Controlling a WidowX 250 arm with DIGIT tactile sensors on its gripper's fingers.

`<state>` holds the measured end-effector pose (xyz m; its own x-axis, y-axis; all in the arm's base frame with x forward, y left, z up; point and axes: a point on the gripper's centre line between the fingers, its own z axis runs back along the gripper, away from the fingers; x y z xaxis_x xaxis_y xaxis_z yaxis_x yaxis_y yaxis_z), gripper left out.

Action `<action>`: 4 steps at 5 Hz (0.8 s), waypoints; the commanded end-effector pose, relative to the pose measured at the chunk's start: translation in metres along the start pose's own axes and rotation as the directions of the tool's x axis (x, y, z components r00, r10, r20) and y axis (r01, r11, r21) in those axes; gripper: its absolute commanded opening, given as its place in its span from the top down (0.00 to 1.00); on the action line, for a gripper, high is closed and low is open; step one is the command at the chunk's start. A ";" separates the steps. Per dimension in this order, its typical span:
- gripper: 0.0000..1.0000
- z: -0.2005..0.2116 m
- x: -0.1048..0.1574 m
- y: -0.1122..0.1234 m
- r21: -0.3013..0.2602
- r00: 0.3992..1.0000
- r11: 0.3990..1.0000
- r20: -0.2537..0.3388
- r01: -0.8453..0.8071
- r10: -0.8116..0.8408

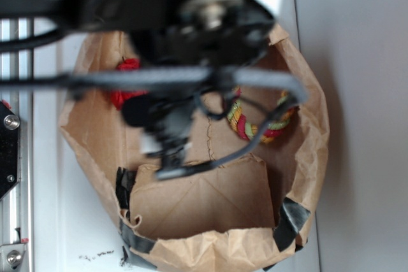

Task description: Grab the green sponge.

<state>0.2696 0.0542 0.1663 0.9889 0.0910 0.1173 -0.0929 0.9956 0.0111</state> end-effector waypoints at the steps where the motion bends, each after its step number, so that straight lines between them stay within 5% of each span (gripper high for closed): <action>1: 0.00 -0.030 0.015 0.020 0.029 0.999 0.999 0.039 -0.030 0.029; 4: 0.00 -0.051 0.009 0.027 0.097 0.997 0.993 0.040 0.067 -0.071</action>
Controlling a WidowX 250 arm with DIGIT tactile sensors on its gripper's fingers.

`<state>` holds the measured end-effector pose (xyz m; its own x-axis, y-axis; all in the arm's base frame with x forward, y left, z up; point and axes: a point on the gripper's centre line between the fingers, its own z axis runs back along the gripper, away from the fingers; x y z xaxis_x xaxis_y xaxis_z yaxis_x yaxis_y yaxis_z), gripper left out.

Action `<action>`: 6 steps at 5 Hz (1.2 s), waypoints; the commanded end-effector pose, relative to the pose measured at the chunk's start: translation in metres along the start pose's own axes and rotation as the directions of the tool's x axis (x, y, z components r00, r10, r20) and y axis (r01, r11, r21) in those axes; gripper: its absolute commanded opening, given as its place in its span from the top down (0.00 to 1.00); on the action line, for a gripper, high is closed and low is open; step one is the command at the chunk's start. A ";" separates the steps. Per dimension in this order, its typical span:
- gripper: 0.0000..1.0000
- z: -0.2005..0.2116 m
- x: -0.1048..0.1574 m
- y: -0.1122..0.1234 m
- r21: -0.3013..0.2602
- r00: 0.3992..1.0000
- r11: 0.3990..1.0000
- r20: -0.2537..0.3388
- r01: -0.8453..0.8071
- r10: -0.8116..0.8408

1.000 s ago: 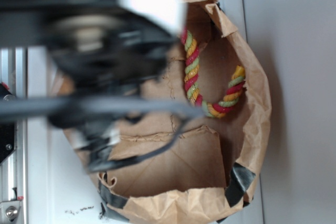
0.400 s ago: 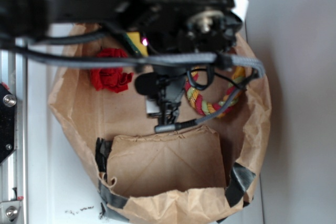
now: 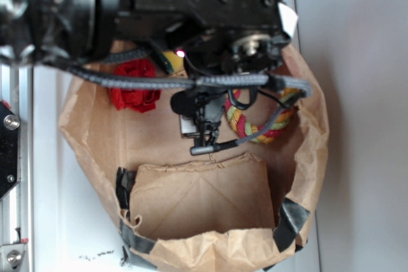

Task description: Grab the green sponge.

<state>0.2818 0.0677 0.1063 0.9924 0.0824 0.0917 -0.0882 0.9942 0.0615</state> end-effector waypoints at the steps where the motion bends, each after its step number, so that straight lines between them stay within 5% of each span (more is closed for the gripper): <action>1: 0.00 0.009 0.002 0.028 0.091 0.982 0.984 0.094 0.153 -0.162; 3: 0.00 0.003 0.008 0.035 0.149 0.959 0.955 0.087 0.257 -0.271; 6: 0.00 -0.042 0.012 0.018 0.153 0.961 0.950 -0.003 0.273 -0.276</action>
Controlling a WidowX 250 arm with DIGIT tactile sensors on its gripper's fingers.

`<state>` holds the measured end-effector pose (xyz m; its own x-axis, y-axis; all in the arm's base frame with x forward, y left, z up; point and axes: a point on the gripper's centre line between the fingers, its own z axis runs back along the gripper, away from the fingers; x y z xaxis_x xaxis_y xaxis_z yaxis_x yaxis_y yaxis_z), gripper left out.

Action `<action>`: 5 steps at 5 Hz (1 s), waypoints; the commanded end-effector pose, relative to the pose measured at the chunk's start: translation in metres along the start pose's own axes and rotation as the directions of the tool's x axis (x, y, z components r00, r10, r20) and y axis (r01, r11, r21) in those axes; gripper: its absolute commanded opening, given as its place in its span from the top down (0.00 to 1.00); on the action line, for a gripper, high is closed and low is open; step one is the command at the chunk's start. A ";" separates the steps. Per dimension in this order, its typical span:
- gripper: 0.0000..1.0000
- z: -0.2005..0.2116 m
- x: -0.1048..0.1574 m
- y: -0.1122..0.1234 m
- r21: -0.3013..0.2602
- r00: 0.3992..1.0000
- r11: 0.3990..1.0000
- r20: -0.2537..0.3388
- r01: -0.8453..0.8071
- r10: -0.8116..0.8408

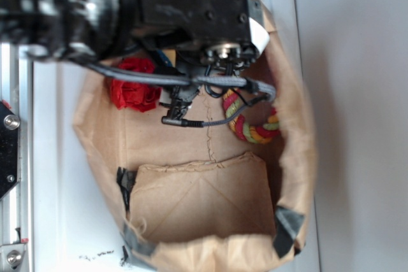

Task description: Grab the green sponge.

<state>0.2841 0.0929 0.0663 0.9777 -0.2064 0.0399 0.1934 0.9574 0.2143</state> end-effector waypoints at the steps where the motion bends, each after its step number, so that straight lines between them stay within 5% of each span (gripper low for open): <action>1: 0.00 -0.008 0.011 -0.011 0.019 0.999 0.999 0.019 -0.044 0.044; 2: 0.00 -0.016 0.012 -0.014 0.009 0.999 0.999 -0.006 -0.038 0.038; 3: 1.00 -0.014 0.011 -0.014 0.019 0.999 0.999 -0.013 -0.039 0.040; 5: 1.00 -0.015 0.014 -0.010 0.039 0.999 0.998 0.009 -0.042 0.041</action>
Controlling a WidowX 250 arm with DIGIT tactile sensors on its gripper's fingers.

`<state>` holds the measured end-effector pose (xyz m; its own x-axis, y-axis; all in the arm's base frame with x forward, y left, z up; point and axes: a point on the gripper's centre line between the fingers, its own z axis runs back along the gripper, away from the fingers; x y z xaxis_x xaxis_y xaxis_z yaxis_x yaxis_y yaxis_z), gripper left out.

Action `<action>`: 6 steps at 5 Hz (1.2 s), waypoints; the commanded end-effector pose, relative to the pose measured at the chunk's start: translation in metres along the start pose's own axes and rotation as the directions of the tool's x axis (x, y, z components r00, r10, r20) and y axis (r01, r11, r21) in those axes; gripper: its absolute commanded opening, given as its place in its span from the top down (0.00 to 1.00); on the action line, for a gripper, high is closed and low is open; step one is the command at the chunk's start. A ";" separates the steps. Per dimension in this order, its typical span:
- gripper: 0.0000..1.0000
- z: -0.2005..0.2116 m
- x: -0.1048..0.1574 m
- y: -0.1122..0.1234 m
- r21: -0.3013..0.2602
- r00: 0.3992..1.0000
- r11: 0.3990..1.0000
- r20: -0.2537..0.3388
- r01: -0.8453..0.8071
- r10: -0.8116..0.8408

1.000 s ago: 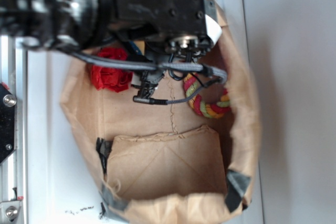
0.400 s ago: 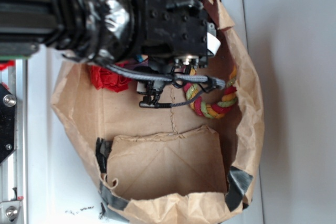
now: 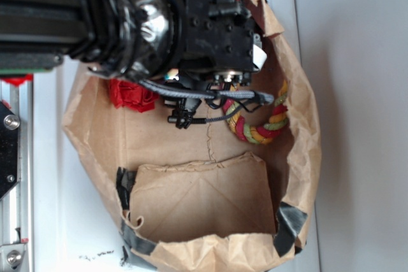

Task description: Grab the green sponge.

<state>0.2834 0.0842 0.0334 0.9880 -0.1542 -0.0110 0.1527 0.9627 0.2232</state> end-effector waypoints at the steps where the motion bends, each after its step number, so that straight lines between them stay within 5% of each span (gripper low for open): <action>1: 1.00 0.017 0.015 0.006 0.031 0.996 0.999 0.091 -0.014 0.011; 2: 1.00 0.017 0.017 0.004 0.031 0.993 0.999 0.112 -0.037 0.034; 3: 1.00 0.041 0.014 0.027 0.018 0.990 0.999 0.137 -0.045 0.042; 6: 1.00 0.119 -0.006 0.040 -0.136 0.967 0.986 0.221 -0.102 0.130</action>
<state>0.2772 0.0848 0.1300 0.9846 -0.0900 0.1497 0.0816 0.9948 0.0617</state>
